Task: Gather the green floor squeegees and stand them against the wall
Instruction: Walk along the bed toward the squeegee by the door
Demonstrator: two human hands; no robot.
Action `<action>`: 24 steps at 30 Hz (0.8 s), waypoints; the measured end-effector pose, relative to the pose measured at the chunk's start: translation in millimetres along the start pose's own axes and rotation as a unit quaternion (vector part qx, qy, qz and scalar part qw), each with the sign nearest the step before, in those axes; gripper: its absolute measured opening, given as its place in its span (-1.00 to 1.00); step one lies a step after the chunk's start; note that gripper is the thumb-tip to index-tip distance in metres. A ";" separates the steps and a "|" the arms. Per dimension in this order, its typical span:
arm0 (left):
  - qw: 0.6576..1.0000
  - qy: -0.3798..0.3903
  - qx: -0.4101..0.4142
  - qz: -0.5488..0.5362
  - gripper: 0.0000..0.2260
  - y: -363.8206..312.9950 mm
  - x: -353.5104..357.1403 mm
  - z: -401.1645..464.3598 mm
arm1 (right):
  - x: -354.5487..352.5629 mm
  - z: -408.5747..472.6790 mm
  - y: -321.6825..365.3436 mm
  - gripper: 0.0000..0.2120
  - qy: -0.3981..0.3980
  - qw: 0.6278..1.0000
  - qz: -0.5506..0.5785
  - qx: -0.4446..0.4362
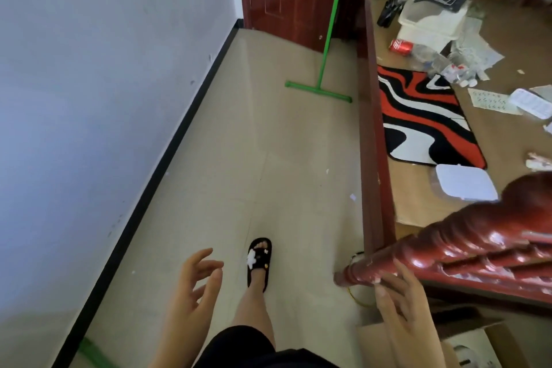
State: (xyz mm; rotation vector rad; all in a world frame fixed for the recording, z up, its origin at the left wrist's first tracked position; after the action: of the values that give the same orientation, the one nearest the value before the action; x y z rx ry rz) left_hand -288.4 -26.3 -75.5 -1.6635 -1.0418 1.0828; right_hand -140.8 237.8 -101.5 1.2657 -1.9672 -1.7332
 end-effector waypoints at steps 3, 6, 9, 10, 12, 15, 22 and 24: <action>1.000 0.015 0.012 0.005 -0.73 -27.1 14.2 71.0 | 13.2 64.1 24.2 -0.50 -0.031 1.000 0.004 -0.006; 0.999 0.021 0.031 0.010 -0.73 -68.6 23.4 154.5 | 29.6 132.5 67.5 -0.57 -0.057 0.998 0.022 -0.013; 0.998 0.035 0.050 0.010 -0.74 -108.9 41.0 233.8 | 40.7 195.4 118.7 -0.45 -0.093 0.994 0.032 -0.039; 0.998 0.045 0.051 0.014 -0.74 -116.8 50.1 255.6 | 42.1 212.3 127.6 -0.44 -0.106 0.993 0.031 -0.036; 0.996 0.069 0.046 0.030 -0.74 -127.6 71.4 294.5 | 42.6 244.8 140.7 -0.54 -0.119 0.992 0.033 -0.027; 0.994 0.089 0.044 0.046 -0.72 -142.9 103.2 349.8 | 32.3 304.5 155.2 -0.61 -0.107 0.993 0.053 0.003; 0.996 0.042 0.072 -0.002 -0.78 -188.0 199.5 475.1 | -8.3 470.3 190.5 -0.61 -0.112 0.993 0.027 -0.014; 0.997 0.032 0.076 -0.011 -0.73 -203.1 229.0 504.7 | -27.2 515.5 205.9 -0.59 -0.114 0.993 0.011 -0.022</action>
State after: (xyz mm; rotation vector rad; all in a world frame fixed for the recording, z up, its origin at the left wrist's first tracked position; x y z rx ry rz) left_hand -740.1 353.2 -56.1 -1.5518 -0.9120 1.0608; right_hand -558.6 600.5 -49.2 1.0665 -2.0400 -1.9763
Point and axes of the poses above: each hand's wrist, its own z-axis towards the middle knuckle, its own x-axis out of the palm, y = z × x, the point moved 5 cm from there along z, towards the middle knuckle, and after that the axes turned 8 degrees about -z, right-handed, at the moved point
